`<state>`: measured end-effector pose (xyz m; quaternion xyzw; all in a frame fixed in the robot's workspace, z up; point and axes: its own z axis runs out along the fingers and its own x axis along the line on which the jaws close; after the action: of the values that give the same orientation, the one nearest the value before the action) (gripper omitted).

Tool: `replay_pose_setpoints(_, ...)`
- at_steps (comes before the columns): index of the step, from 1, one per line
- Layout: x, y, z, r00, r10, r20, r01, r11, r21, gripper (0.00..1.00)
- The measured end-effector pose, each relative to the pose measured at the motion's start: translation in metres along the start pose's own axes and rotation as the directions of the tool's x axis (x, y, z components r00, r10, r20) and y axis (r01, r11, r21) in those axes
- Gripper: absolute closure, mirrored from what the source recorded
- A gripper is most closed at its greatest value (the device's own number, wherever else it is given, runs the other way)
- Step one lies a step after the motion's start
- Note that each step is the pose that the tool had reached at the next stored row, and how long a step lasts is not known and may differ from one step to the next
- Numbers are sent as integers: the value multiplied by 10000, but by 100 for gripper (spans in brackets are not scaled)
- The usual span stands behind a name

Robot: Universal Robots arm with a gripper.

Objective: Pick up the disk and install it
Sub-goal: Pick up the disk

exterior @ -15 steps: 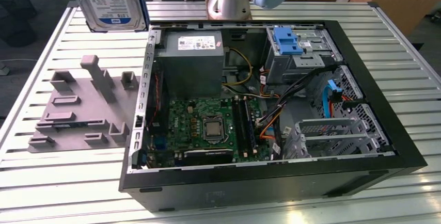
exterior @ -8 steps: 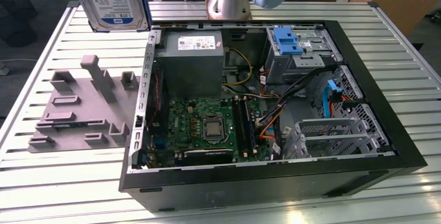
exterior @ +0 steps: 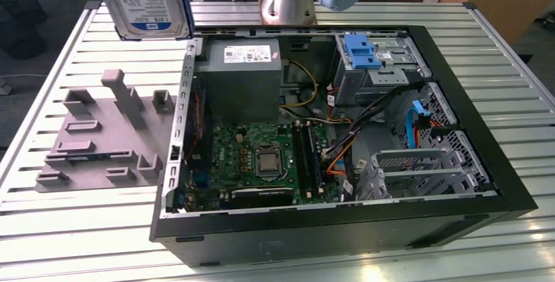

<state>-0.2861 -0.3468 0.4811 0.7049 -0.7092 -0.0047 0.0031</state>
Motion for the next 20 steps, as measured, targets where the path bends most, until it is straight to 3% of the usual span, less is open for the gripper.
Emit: replay_pose_setpoints(20, -1, -102, -2, 10000, 0, -1, 0, 10000, -1, 64)
